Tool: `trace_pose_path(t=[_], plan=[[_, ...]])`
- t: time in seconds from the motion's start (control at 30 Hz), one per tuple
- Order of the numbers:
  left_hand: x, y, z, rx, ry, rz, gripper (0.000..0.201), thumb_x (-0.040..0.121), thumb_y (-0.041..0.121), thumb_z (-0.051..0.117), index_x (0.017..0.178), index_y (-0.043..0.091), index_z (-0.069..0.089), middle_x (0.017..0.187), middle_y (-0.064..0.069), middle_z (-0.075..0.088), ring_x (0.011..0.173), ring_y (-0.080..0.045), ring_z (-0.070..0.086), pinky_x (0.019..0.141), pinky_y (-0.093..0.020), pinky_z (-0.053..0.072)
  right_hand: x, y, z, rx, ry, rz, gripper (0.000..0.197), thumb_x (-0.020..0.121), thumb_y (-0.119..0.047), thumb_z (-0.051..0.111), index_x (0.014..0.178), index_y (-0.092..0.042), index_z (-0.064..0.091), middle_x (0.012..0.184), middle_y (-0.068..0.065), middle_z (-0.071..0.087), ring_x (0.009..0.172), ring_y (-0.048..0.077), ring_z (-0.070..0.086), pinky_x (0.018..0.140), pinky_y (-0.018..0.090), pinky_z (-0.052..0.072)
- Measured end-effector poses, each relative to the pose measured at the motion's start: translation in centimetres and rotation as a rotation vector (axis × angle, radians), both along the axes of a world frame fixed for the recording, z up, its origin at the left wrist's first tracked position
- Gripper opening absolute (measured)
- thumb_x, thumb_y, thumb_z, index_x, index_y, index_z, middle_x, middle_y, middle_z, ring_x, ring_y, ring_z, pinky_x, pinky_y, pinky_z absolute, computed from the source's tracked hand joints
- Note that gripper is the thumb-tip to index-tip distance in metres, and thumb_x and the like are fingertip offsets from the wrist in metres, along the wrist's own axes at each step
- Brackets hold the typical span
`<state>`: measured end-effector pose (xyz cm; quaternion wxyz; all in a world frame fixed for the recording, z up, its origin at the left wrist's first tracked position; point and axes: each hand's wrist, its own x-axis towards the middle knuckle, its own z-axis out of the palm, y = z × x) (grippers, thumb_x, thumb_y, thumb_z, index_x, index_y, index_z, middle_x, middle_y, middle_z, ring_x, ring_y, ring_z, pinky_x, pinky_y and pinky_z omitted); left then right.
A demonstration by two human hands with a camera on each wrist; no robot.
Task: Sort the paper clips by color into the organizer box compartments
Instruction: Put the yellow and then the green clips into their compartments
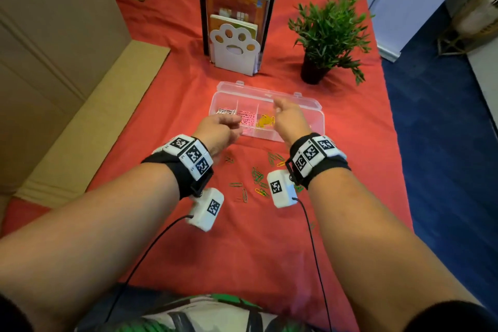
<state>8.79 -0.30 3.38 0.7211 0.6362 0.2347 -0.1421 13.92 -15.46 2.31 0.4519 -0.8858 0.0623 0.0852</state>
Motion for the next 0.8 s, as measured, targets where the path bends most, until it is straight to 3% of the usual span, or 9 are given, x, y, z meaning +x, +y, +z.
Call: trace_pose_path(t=[0.1, 0.17, 0.2, 0.33, 0.43, 0.53, 0.57, 0.7, 0.8], plan=[[0.8, -0.8, 0.7, -0.136, 0.052, 0.013, 0.031, 0.086, -0.012, 0.035, 0.088, 0.009, 0.057, 0.08, -0.003, 0.05, 0.072, -0.012, 0.049, 0.058, -0.011, 0.049, -0.3, -0.9, -0.2, 0.006, -0.011, -0.059, 0.05, 0.085, 0.003, 0.035, 0.132, -0.006, 0.05, 0.127, 0.015, 0.058, 0.114, 0.03, 0.057, 0.097, 0.043, 0.048], [1.6, -2.0, 1.2, -0.199, 0.069, -0.007, 0.024, 0.09, 0.0, 0.039, 0.076, 0.013, 0.054, 0.073, 0.0, 0.047, 0.057, -0.007, 0.042, 0.056, -0.013, 0.044, -1.3, -2.1, -0.3, 0.146, 0.001, -0.141, 0.05, 0.084, 0.007, 0.035, 0.131, -0.003, 0.05, 0.129, 0.014, 0.058, 0.117, 0.023, 0.055, 0.104, 0.041, 0.044], [2.0, -2.7, 1.6, -0.203, 0.073, -0.022, 0.021, 0.091, 0.007, 0.044, 0.072, 0.014, 0.052, 0.07, 0.001, 0.046, 0.052, -0.005, 0.041, 0.059, -0.015, 0.04, -2.0, -2.8, -0.3, 0.198, 0.005, -0.179, 0.05, 0.083, 0.01, 0.034, 0.129, -0.002, 0.051, 0.125, 0.014, 0.059, 0.113, 0.021, 0.057, 0.101, 0.037, 0.044], [4.3, -5.6, 2.7, -0.18, 0.027, -0.052, 0.02, 0.087, 0.014, 0.051, 0.067, 0.018, 0.049, 0.071, 0.003, 0.047, 0.063, -0.009, 0.047, 0.066, -0.02, 0.037, -4.9, -5.5, -0.9, 0.186, -0.015, -0.233, 0.036, 0.089, 0.003, 0.038, 0.115, -0.006, 0.061, 0.101, 0.009, 0.065, 0.1, 0.023, 0.063, 0.091, 0.038, 0.049], [5.3, -7.0, 3.0, -0.086, -0.038, -0.138, 0.003, 0.076, 0.021, 0.054, 0.075, 0.023, 0.052, 0.083, 0.002, 0.049, 0.083, -0.016, 0.046, 0.08, -0.03, 0.034, -7.1, -7.3, -1.5, 0.06, 0.008, -0.227, 0.031, 0.088, 0.0, 0.043, 0.107, -0.009, 0.066, 0.107, 0.012, 0.069, 0.092, 0.016, 0.06, 0.092, 0.039, 0.048], [5.5, -7.3, 2.6, 0.004, -0.106, -0.18, 0.034, 0.082, 0.006, 0.047, 0.113, 0.016, 0.058, 0.116, -0.005, 0.056, 0.107, -0.016, 0.049, 0.091, -0.031, 0.028, -9.0, -9.0, -2.3, -0.175, 0.072, -0.169, 0.03, 0.087, 0.0, 0.047, 0.107, -0.008, 0.067, 0.109, 0.013, 0.07, 0.098, 0.022, 0.063, 0.094, 0.031, 0.046], [5.5, -7.4, 2.3, 0.047, -0.14, -0.172, 0.039, 0.083, 0.0, 0.044, 0.117, 0.014, 0.056, 0.119, -0.007, 0.056, 0.109, -0.017, 0.05, 0.094, -0.03, 0.03, -9.6, -9.4, -2.5, -0.252, 0.103, -0.148, 0.03, 0.087, -0.002, 0.047, 0.108, -0.008, 0.068, 0.11, 0.012, 0.07, 0.103, 0.024, 0.063, 0.093, 0.029, 0.045], [3.8, -7.1, 1.3, 0.26, -0.238, -0.195, 0.038, 0.081, -0.012, 0.045, 0.105, 0.013, 0.062, 0.104, 0.0, 0.061, 0.096, -0.01, 0.056, 0.094, -0.025, 0.045, -10.4, -9.5, -3.5, -0.416, 0.163, -0.057, 0.028, 0.087, -0.005, 0.049, 0.109, -0.006, 0.067, 0.11, 0.018, 0.068, 0.107, 0.031, 0.061, 0.09, 0.03, 0.044], [0.8, -6.2, 0.0, 0.464, -0.294, -0.386, 0.025, 0.08, -0.006, 0.057, 0.095, 0.01, 0.069, 0.093, -0.001, 0.068, 0.084, -0.008, 0.058, 0.085, -0.019, 0.046, -9.7, -8.8, -4.3, -0.479, 0.146, -0.023, 0.026, 0.085, -0.006, 0.051, 0.106, -0.005, 0.065, 0.11, 0.021, 0.065, 0.105, 0.033, 0.06, 0.088, 0.032, 0.045]])
